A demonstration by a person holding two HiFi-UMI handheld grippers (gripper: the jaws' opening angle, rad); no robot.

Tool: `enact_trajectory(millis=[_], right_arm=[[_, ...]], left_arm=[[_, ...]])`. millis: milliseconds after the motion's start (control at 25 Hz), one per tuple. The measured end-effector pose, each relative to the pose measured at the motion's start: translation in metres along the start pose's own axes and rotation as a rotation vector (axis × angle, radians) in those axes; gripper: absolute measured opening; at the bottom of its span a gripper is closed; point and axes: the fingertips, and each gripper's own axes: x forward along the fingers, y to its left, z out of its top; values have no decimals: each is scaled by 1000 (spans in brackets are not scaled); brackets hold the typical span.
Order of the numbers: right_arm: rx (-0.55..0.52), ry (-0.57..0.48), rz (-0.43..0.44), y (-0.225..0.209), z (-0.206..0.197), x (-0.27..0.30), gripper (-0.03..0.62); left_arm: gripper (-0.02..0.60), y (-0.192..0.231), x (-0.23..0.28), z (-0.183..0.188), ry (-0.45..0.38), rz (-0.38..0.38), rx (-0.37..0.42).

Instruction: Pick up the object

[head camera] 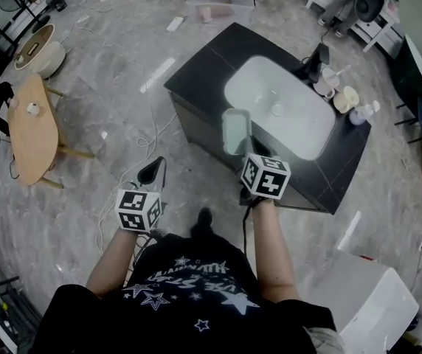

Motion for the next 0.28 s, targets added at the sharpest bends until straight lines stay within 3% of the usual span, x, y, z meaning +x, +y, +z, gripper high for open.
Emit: enact_trajectory(millis=[280], right_arm=[[-17,10,-9,32,-36,-45,11]], left_arm=[[9,6,-60,-25,-10,18,-23]])
